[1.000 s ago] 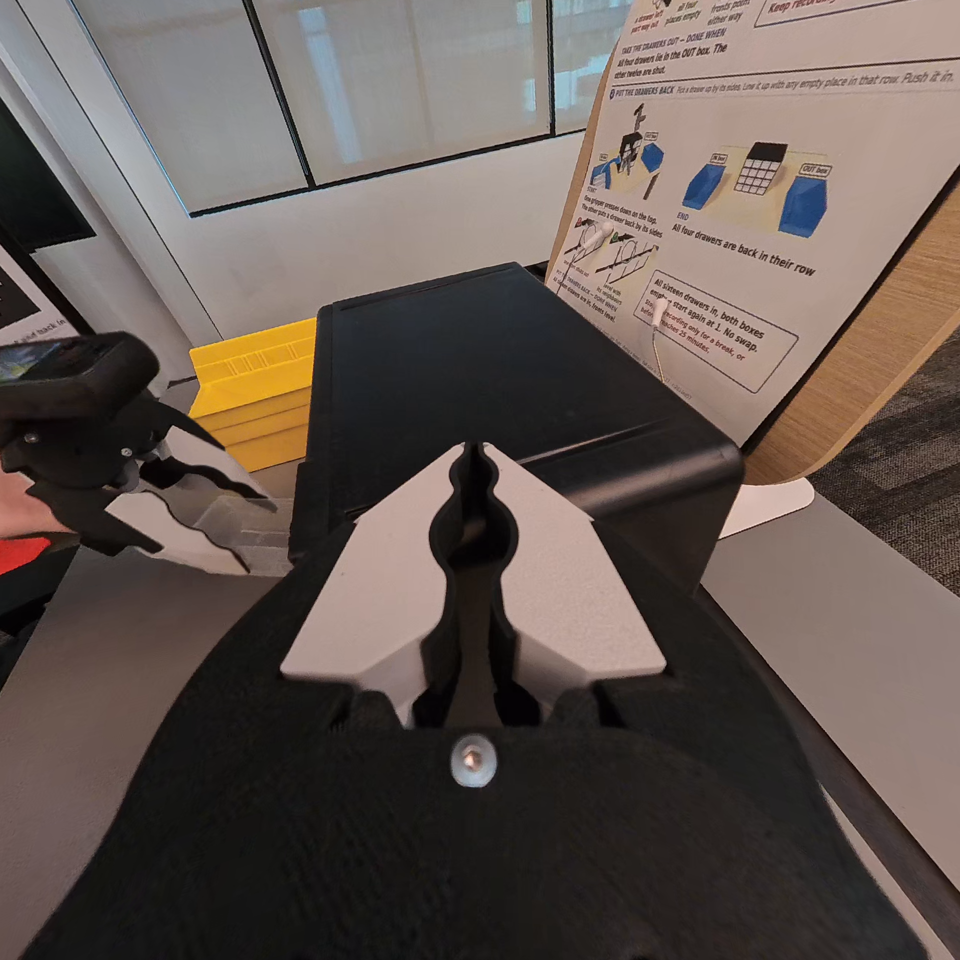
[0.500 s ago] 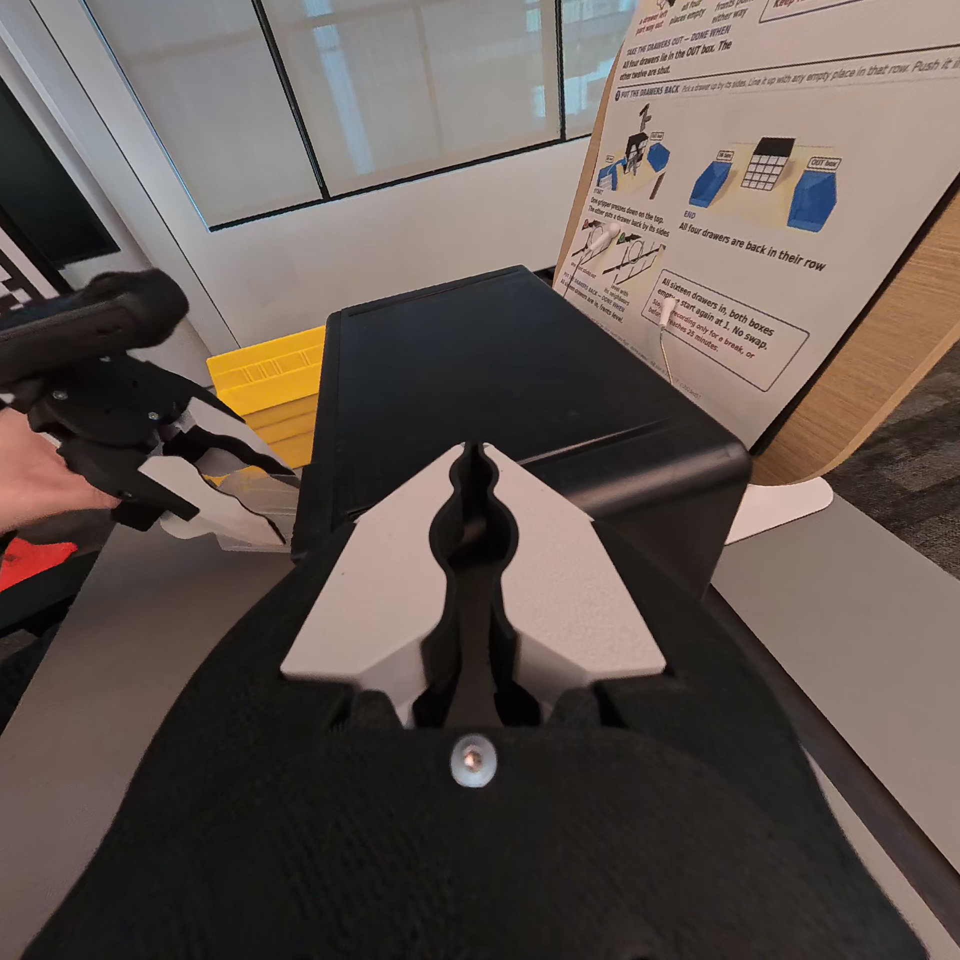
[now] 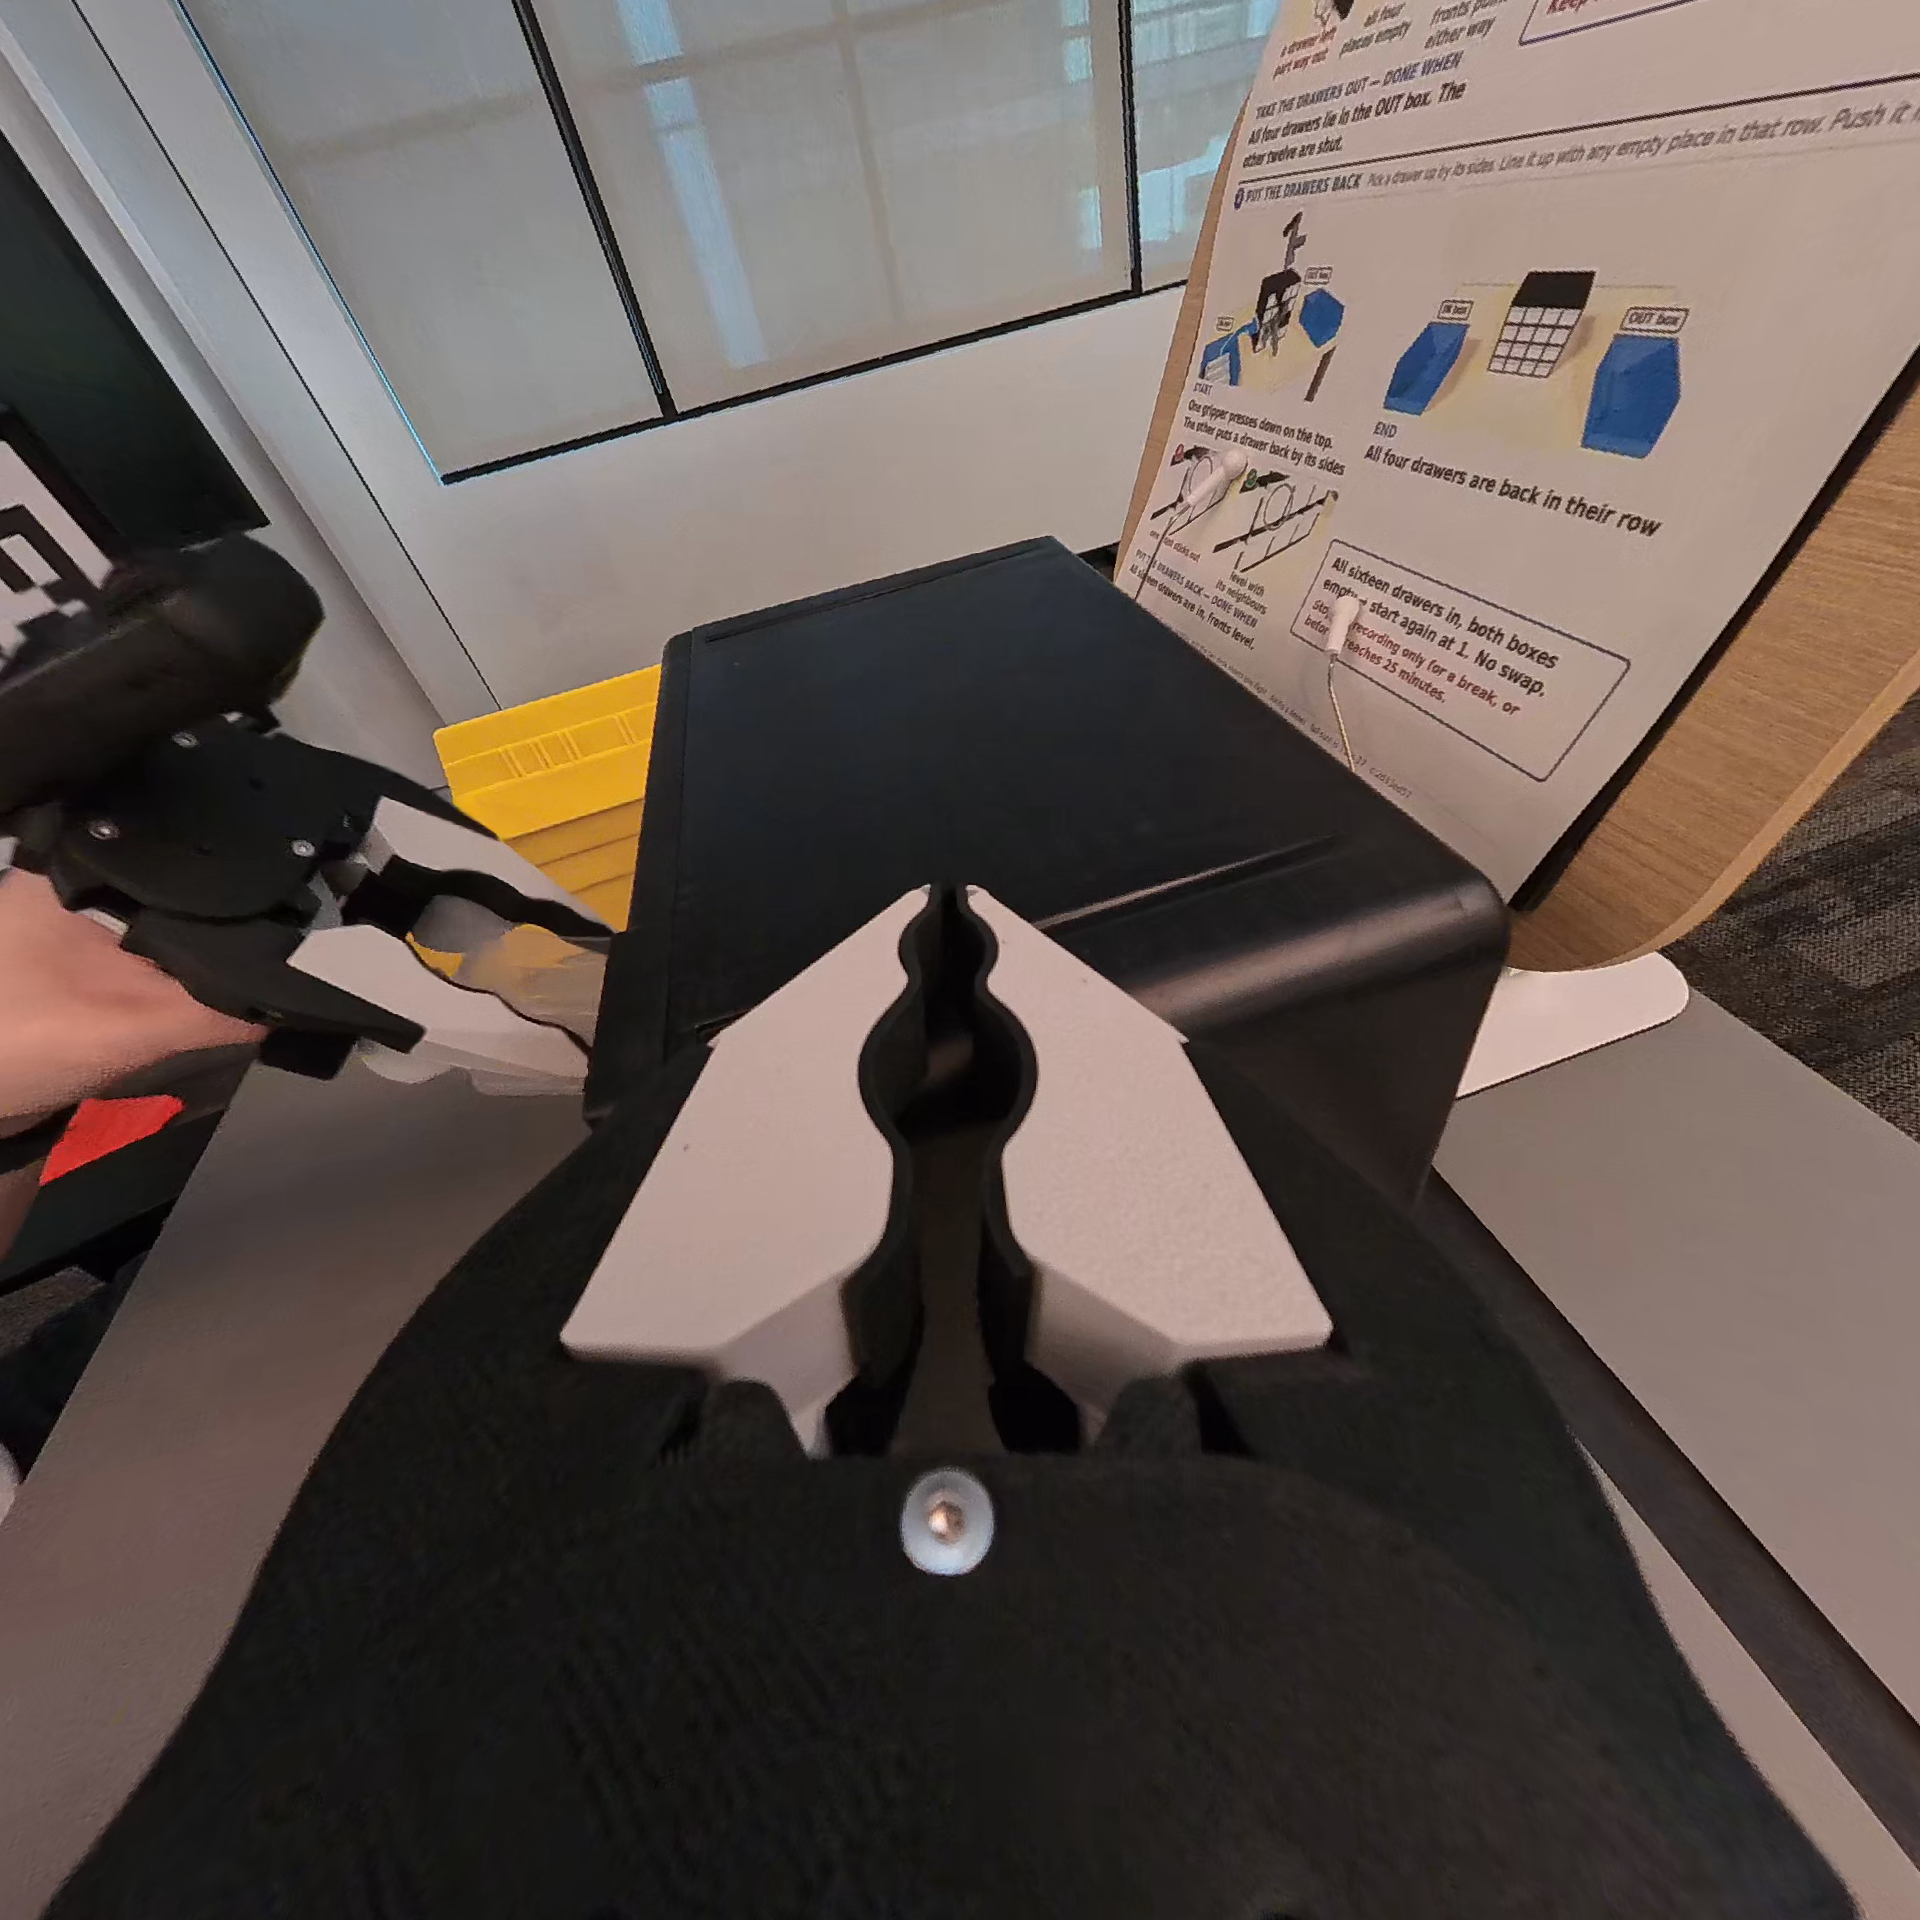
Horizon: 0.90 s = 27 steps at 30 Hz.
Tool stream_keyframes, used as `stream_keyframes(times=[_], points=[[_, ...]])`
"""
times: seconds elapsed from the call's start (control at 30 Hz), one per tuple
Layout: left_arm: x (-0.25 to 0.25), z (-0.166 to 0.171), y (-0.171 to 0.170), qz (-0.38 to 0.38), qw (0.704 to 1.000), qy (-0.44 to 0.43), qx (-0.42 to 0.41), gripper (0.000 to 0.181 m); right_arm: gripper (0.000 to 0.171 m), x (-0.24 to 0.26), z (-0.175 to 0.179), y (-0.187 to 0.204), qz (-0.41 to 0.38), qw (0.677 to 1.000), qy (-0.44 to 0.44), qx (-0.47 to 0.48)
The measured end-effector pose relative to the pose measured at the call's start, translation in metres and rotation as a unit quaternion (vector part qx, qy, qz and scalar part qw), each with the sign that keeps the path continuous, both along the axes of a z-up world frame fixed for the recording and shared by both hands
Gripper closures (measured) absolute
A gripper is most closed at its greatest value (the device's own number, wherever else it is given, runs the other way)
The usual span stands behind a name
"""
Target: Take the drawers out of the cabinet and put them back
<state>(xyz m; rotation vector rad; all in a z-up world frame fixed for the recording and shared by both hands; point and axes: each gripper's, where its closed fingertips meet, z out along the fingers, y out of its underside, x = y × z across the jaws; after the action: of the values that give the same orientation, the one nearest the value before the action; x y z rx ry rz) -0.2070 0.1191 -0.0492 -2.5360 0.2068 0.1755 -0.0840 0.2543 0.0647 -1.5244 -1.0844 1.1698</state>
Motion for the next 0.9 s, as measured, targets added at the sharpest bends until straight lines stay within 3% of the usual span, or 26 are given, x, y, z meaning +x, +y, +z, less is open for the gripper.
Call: stream_keyframes(times=[0.33, 0.47, 0.57, 0.7, 0.8, 0.9], points=[[0.005, -0.024, 0.024, 0.016, 0.999, 0.014, 0.048, 0.120, 0.171, 0.000, 0.000, 0.000, 0.002, 1.000, 0.002, -0.002], [0.015, -0.022, 0.042, 0.010, 0.995, -0.009, 0.099, 0.119, 0.171, 0.000, 0.000, 0.000, 0.004, 1.000, 0.003, -0.003], [0.017, -0.017, 0.043, -0.004, 0.993, -0.028, 0.118, 0.106, 0.171, 0.000, 0.000, 0.000, 0.007, 1.000, 0.006, -0.004], [0.010, 0.008, 0.029, -0.056, 0.980, 0.036, 0.186, 0.095, 0.171, 0.000, 0.000, 0.000, 0.012, 1.000, 0.013, -0.008], [0.016, 0.034, 0.011, -0.128, 0.947, 0.112, 0.274, 0.102, 0.171, 0.000, 0.000, 0.000, 0.015, 1.000, 0.016, -0.011], [0.017, 0.043, -0.009, -0.155, 0.911, 0.198, 0.327, 0.141, 0.171, 0.000, 0.000, 0.000, 0.015, 1.000, 0.017, -0.012]])
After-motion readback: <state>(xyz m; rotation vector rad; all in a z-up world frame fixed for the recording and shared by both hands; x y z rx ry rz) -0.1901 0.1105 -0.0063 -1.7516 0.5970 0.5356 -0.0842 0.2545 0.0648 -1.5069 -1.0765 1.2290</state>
